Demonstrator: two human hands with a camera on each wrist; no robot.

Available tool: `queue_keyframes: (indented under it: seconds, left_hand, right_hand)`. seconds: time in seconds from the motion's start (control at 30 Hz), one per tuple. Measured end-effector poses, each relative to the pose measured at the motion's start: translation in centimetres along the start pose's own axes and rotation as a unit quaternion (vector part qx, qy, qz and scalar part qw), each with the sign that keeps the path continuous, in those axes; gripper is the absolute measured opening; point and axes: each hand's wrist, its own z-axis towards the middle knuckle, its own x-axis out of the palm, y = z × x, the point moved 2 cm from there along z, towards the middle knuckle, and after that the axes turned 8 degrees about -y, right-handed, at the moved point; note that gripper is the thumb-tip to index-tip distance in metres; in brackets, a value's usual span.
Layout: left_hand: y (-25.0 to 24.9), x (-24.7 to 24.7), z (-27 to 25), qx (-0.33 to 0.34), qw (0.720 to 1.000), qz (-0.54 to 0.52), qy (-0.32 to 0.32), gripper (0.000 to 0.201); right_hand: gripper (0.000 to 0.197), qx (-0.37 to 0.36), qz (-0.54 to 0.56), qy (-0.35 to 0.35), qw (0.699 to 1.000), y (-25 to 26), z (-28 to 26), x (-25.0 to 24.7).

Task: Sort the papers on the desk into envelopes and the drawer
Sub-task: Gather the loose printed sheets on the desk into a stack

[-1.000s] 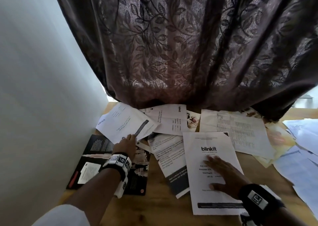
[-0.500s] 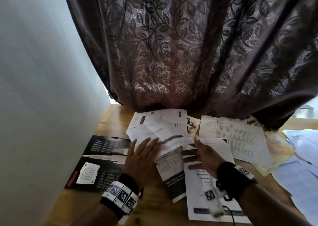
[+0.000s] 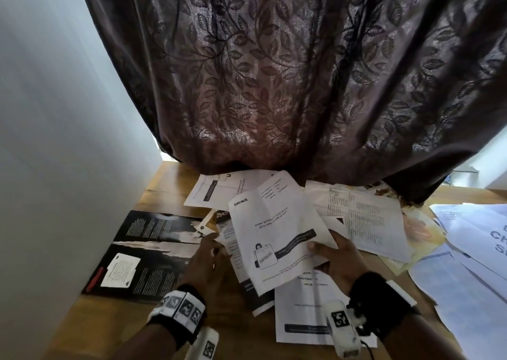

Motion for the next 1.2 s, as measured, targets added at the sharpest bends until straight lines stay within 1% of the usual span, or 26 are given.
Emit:
queue_keyframes:
  seconds: [0.03, 0.1, 0.17, 0.2, 0.23, 0.27, 0.3, 0.33, 0.4, 0.47, 0.53, 0.57, 0.67, 0.8, 0.9, 1.07, 1.13, 1.2]
  left_hand:
    - [-0.6, 0.5, 0.3, -0.039, 0.997, -0.066, 0.004, 0.044]
    - [-1.3, 2.3, 1.1, -0.103, 0.979, -0.174, 0.029, 0.056]
    - [-2.3, 4.0, 1.7, -0.142, 0.963, -0.216, 0.079, 0.073]
    - [-2.4, 4.9, 2.1, -0.158, 0.955, -0.232, 0.092, 0.079]
    - [-2.6, 5.7, 2.2, -0.164, 0.954, -0.230, 0.100, 0.083]
    - [-2.6, 6.4, 2.5, -0.146, 0.964, -0.199, 0.095, 0.084]
    - [-2.6, 6.8, 2.6, -0.113, 0.979, -0.143, 0.096, 0.082]
    - [-2.8, 7.2, 2.6, -0.085, 0.985, -0.108, 0.105, 0.080]
    - [-3.6, 8.6, 1.9, -0.048, 0.984, -0.093, 0.145, 0.082]
    - [-4.0, 9.7, 1.1, -0.030, 0.975, -0.101, 0.196, 0.084]
    - [-3.8, 10.5, 0.3, -0.015, 0.966, -0.099, 0.238, 0.083]
    - [-3.8, 10.9, 0.0, 0.003, 0.967, -0.080, 0.244, 0.081]
    - [-3.5, 10.9, -0.3, 0.043, 0.975, -0.012, 0.217, 0.080]
    - [-3.8, 10.6, -0.1, 0.083, 0.981, 0.053, 0.167, 0.088]
    - [-3.8, 10.4, 0.2, 0.098, 0.975, 0.091, 0.176, 0.096]
    - [-3.0, 9.8, 0.5, 0.131, 0.962, 0.146, 0.188, 0.098]
    - [-2.9, 9.9, 0.5, 0.132, 0.960, 0.159, 0.190, 0.103]
    - [-2.8, 10.0, 0.6, 0.127, 0.959, 0.172, 0.188, 0.108]
  right_hand:
    - [0.035, 0.005, 0.009, 0.003, 1.000, -0.2, -0.3, -0.5]
    - [0.036, 0.016, 0.016, 0.002, 1.000, -0.7, -0.8, -1.7]
    - [0.035, 0.037, -0.001, -0.002, 0.999, -1.5, -1.2, -2.9]
    - [0.035, 0.049, -0.022, -0.001, 0.999, -1.8, -1.4, -3.5]
    - [0.034, 0.059, -0.048, 0.002, 0.997, -2.2, -1.8, -4.2]
    - [0.033, 0.063, -0.081, 0.006, 0.995, -2.5, -2.0, -4.9]
    - [0.030, 0.061, -0.119, 0.012, 0.991, -2.7, -2.3, -5.5]
    - [0.028, 0.053, -0.158, 0.013, 0.986, -2.8, -2.4, -6.2]
    - [0.032, 0.030, -0.219, 0.006, 0.975, -2.4, -2.6, -7.9]
    - [0.035, 0.023, -0.256, 0.010, 0.966, -1.7, -2.8, -9.0]
    - [0.032, 0.024, -0.271, 0.023, 0.962, -1.4, -2.9, -9.7]
    - [0.029, 0.022, -0.272, 0.019, 0.962, -1.4, -3.0, -10.1]
    - [0.013, -0.010, -0.320, -0.014, 0.947, -1.9, -2.6, -11.0]
    - [0.011, -0.015, -0.351, -0.035, 0.936, -2.8, -2.2, -11.8]
    - [0.010, -0.009, -0.375, -0.039, 0.926, -2.7, -1.2, -11.8]
    - [0.018, -0.013, -0.420, -0.035, 0.907, -2.2, 1.1, -11.2]
    - [0.023, -0.015, -0.443, -0.029, 0.896, -2.3, 2.1, -11.0]
    - [0.019, -0.016, -0.457, -0.030, 0.889, -2.1, 2.6, -10.7]
